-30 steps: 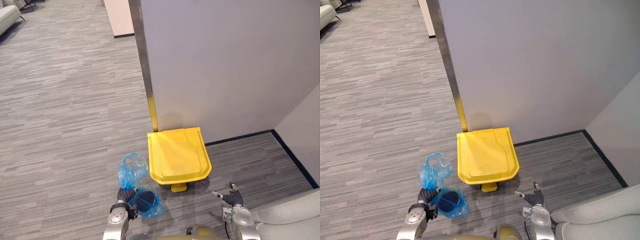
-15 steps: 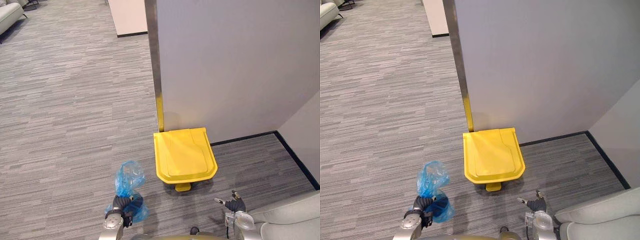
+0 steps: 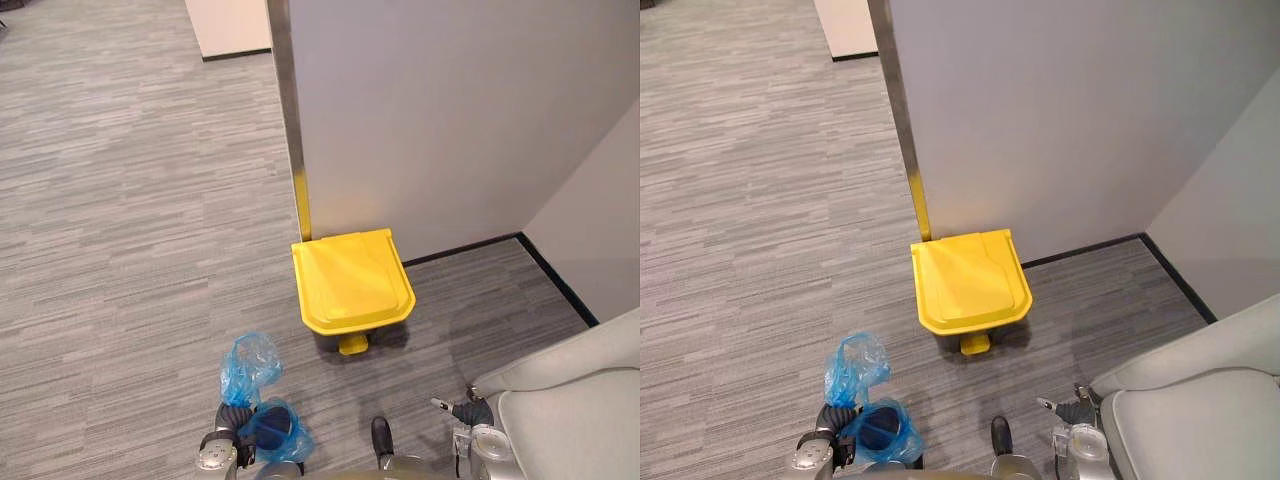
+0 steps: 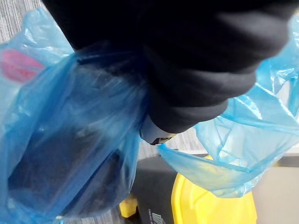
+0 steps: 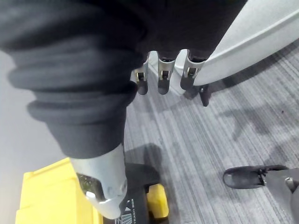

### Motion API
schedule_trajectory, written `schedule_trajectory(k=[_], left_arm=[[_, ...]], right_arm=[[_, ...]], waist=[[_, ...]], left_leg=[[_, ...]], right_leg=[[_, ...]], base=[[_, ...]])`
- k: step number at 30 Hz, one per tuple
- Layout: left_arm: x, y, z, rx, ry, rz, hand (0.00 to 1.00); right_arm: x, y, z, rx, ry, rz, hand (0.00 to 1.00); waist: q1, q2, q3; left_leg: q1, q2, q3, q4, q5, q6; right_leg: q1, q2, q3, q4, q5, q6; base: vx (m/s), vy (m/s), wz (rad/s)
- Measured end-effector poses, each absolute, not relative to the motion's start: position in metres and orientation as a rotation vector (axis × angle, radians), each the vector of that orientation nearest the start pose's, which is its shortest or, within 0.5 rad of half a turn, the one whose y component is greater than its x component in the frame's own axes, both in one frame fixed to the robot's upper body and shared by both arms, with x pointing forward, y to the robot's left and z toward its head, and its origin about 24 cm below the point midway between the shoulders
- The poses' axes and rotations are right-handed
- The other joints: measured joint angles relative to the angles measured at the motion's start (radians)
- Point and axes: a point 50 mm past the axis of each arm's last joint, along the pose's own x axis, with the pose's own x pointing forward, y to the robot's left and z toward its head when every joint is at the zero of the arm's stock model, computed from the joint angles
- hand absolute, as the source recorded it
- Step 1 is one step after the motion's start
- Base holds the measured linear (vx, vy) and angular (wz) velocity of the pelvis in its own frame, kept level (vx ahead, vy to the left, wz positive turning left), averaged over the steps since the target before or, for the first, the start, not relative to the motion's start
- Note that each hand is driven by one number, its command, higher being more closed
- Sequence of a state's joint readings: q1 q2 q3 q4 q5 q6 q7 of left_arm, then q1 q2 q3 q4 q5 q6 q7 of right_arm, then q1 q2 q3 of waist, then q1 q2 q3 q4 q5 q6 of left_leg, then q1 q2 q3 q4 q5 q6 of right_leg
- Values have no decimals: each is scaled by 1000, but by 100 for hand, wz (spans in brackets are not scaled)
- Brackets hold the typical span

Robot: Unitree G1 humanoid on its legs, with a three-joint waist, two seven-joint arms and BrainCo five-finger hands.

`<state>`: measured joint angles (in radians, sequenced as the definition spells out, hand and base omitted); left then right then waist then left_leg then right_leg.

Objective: Gather rubbish on tea table into small bin, then transfer packed bag to large trash can.

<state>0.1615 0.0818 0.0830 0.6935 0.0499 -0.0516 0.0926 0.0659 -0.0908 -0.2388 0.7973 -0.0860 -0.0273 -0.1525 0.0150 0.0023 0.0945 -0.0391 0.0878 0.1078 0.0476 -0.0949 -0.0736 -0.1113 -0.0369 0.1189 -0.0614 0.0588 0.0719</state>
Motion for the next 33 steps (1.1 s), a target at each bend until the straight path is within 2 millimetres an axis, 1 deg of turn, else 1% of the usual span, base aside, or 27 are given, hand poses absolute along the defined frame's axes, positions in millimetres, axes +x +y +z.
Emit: schedule_trajectory(k=[1, 2, 5, 6, 8, 9, 10, 11, 13, 14, 15, 16, 17, 18, 20, 21, 22, 23, 24, 25, 26, 28, 29, 30, 31, 32, 33], left_arm=[[137, 204, -123, 130, 790, 212, 100], [137, 204, -120, 130, 771, 214, 100], [145, 204, -111, 131, 719, 217, 100], [149, 204, -107, 132, 693, 217, 100], [155, 203, -102, 129, 661, 217, 100], [167, 202, -96, 129, 622, 211, 100], [176, 199, -92, 126, 598, 203, 100], [184, 201, -88, 136, 578, 211, 100], [196, 205, -81, 158, 547, 211, 100], [199, 206, -79, 160, 538, 210, 100], [205, 203, -77, 156, 523, 205, 100], [211, 195, -75, 142, 508, 190, 100], [213, 192, -74, 140, 500, 178, 100], [215, 188, -73, 144, 492, 158, 100], [215, 187, -73, 145, 494, 153, 100], [215, 186, -74, 146, 497, 147, 100], [214, 185, -75, 146, 502, 144, 100], [211, 185, -80, 143, 527, 144, 100], [205, 182, -86, 130, 559, 146, 100], [203, 179, -88, 121, 568, 144, 100], [200, 173, -91, 102, 581, 139, 100], [197, 168, -93, 86, 594, 135, 100], [197, 167, -93, 82, 592, 135, 100], [197, 168, -93, 82, 592, 138, 100], [195, 171, -94, 82, 598, 149, 100], [192, 172, -96, 82, 606, 154, 100], [189, 176, -97, 92, 614, 159, 100]], right_arm=[[147, -232, -123, -138, 819, -386, 0], [152, -232, -118, -139, 788, -389, 0], [165, -234, -105, -140, 709, -398, 0], [171, -234, -99, -138, 673, -405, 0], [173, -233, -96, -123, 650, -421, 0], [179, -233, -89, -98, 603, -444, 0], [179, -232, -88, -88, 600, -448, 0], [179, -231, -89, -72, 601, -449, 0], [178, -231, -89, -70, 603, -451, 0], [177, -233, -89, -74, 603, -455, 0], [176, -241, -88, -91, 606, -471, 0], [176, -248, -85, -107, 598, -483, 0], [175, -251, -83, -108, 591, -494, 0], [173, -254, -83, -99, 593, -512, 0], [166, -257, -82, -90, 590, -530, 0], [153, -262, -85, -87, 609, -565, 0], [149, -265, -86, -85, 620, -579, 0], [142, -266, -89, -69, 640, -604, 0], [137, -266, -93, -49, 661, -616, 0], [135, -266, -95, -48, 670, -616, 0], [134, -262, -98, -40, 683, -607, 0], [137, -256, -101, -9, 689, -603, 0], [144, -252, -99, 4, 674, -592, 0], [147, -250, -99, 6, 668, -582, 0], [151, -245, -99, 2, 665, -556, 0], [152, -243, -99, 0, 665, -543, 0], [157, -235, -99, -2, 661, -508, 0]], waist=[[1, -1, 4], [1, -4, 7], [3, -13, 22], [4, -17, 41], [2, -21, 63], [0, -12, 98], [4, -20, 115], [4, -27, 129], [3, -62, 147], [2, -71, 152], [-3, -69, 158], [1, -42, 170], [1, -26, 174], [1, -14, 181], [1, -10, 175], [1, -10, 164], [1, -10, 160], [-3, -6, 144], [-6, 2, 119], [-6, 8, 109], [-8, 17, 95], [-8, 15, 92], [-6, 14, 90], [-5, 14, 89], [-3, 16, 73], [-2, 15, 64], [-2, 15, 52]], left_leg=[[-2, 1, 1, 7, 0, 0], [-16, 3, 4, 33, -9, -1], [-38, 7, 20, 121, -56, 6], [-36, 15, 22, 174, -92, 11], [-17, 17, 12, 215, -144, 27], [1, 14, 2, 268, -173, 43], [6, 20, -14, 320, -213, 46], [10, 27, -22, 365, -245, 48], [22, 12, -27, 426, -302, 41], [26, 2, -37, 450, -325, 39], [38, -3, -73, 488, -371, 32], [58, 8, -91, 474, -386, 42], [67, 13, -103, 455, -386, 43], [108, 17, -125, 394, -386, 44], [168, 27, -157, 332, -379, 53], [201, 37, -176, 314, -375, 43], [209, 40, -190, 314, -372, 39], [209, 56, -208, 322, -348, 14], [205, 80, -214, 316, -323, 7], [205, 91, -213, 314, -317, 5], [204, 113, -212, 309, -298, -8], [200, 122, -211, 310, -273, -27], [187, 126, -210, 310, -258, -30], [180, 127, -209, 310, -250, -31], [161, 130, -199, 310, -247, -32], [152, 137, -194, 312, -247, -31], [136, 141, -183, 312, -247, -31]], right_leg=[[-4, 2, 1, 11, 0, 0], [-37, 6, 8, 68, -4, 4], [-117, 5, 15, 240, -65, 10], [-131, 1, 4, 332, -104, 24], [-149, -8, -43, 461, -137, 73], [-274, -19, -100, 722, -166, 134], [-324, -10, -120, 752, -215, 86], [-344, 5, -138, 686, -221, 61], [-353, 4, -175, 477, -175, 54], [-350, 1, -174, 437, -174, 56], [-343, 6, -158, 456, -122, 31], [-343, 9, -173, 495, -139, 35], [-347, 14, -176, 515, -149, 34], [-348, 22, -180, 555, -179, 12], [-347, 22, -203, 638, -230, -4], [-345, 19, -228, 707, -271, -38], [-343, 17, -237, 730, -298, -49], [-338, 18, -263, 750, -331, -65], [-330, 33, -284, 740, -349, -80], [-325, 43, -291, 730, -352, -78], [-303, 58, -313, 703, -347, -89], [-283, 66, -326, 682, -345, -93], [-284, 69, -329, 673, -340, -101], [-285, 69, -328, 666, -336, -107], [-298, 72, -326, 655, -328, -117], [-307, 74, -325, 651, -325, -115], [-317, 77, -324, 642, -316, -109]], base=[[30, -7, -7], [45, 4, -9], [94, 17, -10], [114, 5, -4], [61, 7, 5], [73, -3, 12], [84, -15, 23], [146, -39, 25], [172, -110, 30], [246, -181, 50], [318, -179, 57], [344, -171, 55], [360, -145, 41], [358, -146, 42], [361, -161, 49], [362, -183, 50], [360, -188, 56], [439, -226, 37], [371, -194, 29], [439, -214, 16], [332, -147, 18], [258, -117, 17], [126, -65, 7], [101, -55, 4], [36, -26, -1], [0, 0, 0], [-34, -4, -1]])
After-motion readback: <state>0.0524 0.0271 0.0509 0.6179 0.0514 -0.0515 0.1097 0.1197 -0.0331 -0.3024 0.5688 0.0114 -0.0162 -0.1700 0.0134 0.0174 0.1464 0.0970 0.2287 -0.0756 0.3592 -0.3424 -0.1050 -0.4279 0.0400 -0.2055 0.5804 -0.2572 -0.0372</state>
